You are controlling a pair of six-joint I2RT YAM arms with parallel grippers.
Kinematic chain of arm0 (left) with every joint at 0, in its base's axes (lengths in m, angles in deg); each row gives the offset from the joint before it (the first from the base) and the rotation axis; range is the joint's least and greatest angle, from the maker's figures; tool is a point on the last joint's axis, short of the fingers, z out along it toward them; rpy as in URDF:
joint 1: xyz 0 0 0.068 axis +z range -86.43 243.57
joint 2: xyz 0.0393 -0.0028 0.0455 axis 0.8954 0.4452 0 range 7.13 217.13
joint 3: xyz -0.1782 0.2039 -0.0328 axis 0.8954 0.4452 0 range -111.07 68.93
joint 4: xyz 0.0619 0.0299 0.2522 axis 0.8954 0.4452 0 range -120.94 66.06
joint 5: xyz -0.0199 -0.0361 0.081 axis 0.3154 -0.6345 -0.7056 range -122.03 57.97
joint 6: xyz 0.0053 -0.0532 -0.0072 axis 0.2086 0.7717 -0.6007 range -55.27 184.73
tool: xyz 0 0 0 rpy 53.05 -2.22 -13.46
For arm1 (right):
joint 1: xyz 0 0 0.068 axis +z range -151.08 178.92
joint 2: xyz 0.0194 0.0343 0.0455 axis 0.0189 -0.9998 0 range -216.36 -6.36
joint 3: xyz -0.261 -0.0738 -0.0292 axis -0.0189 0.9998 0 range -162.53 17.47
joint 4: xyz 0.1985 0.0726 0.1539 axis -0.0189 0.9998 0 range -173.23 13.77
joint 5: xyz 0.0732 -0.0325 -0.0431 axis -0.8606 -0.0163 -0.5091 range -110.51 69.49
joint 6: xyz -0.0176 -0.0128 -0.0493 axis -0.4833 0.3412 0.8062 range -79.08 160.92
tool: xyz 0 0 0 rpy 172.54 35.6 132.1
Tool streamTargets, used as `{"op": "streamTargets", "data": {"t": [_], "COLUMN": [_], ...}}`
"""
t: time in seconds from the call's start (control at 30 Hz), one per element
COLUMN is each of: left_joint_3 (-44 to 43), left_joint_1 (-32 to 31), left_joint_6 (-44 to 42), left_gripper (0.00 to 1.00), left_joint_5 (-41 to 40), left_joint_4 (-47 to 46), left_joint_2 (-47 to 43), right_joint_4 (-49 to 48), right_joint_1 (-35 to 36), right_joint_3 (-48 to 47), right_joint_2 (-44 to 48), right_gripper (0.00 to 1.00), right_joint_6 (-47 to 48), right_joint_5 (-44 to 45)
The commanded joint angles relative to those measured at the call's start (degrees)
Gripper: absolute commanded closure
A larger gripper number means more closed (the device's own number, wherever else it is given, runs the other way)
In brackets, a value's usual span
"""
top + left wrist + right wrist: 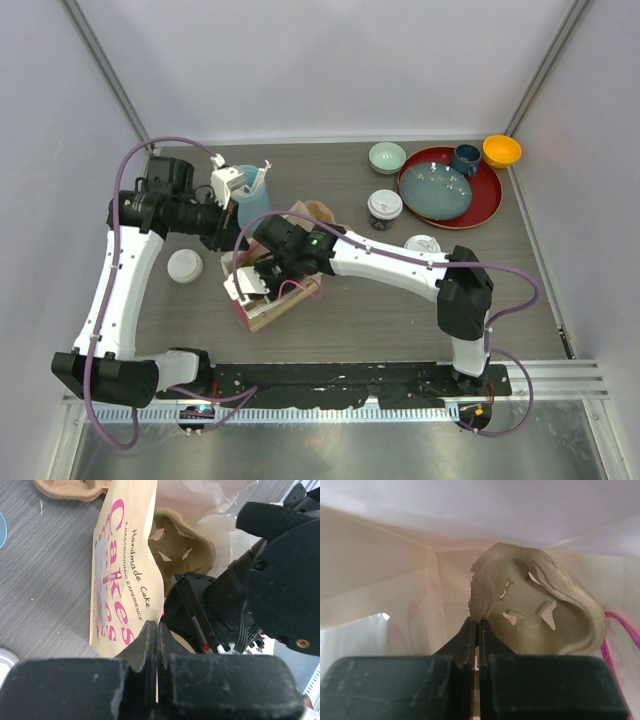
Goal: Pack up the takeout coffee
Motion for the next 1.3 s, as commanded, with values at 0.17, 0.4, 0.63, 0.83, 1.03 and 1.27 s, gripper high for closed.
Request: {"op": "streamTargets", "data": {"t": [0.17,0.4,0.63,0.83,1.03,1.27], "left_joint_3": [-0.28,-2.03,-1.25,-0.81,-0.63,-0.45], "left_joint_1": [-0.51,-0.34,-0.07,-0.07,-0.07,-0.07], "left_joint_6": [-1.45,-1.45,-2.33,-2.15,-2.86,-3.12], "left_gripper": [1.00,1.00,1.00,1.00,1.00,1.00], "left_joint_5": [1.27,-0.31,-3.04,-2.16,-2.69,-4.27], "left_joint_4": [-0.36,-0.45,-0.53,-0.36,0.35,0.17], "left_joint_2": [-0.16,-0.25,-0.69,-0.42,-0.25,-0.25], "right_joint_4": [-1.32,-3.08,-5.80,-6.76,-8.78,-14.23], "right_joint_1": [-0.38,-2.57,-4.77,-5.03,-4.95,-4.07], "right_joint_3": [8.33,10.27,12.38,12.91,13.43,14.49], "right_joint_2": [3.19,-0.14,-2.87,-5.50,-3.41,4.06], "right_gripper": [0.99,0.99,0.99,0.99,0.76,0.41], "right_joint_6": [0.32,-1.17,-4.07,-4.42,-6.44,-10.57], "right_joint_5": [-1.19,-6.20,-9.47,-8.06,-7.01,-7.09]}}
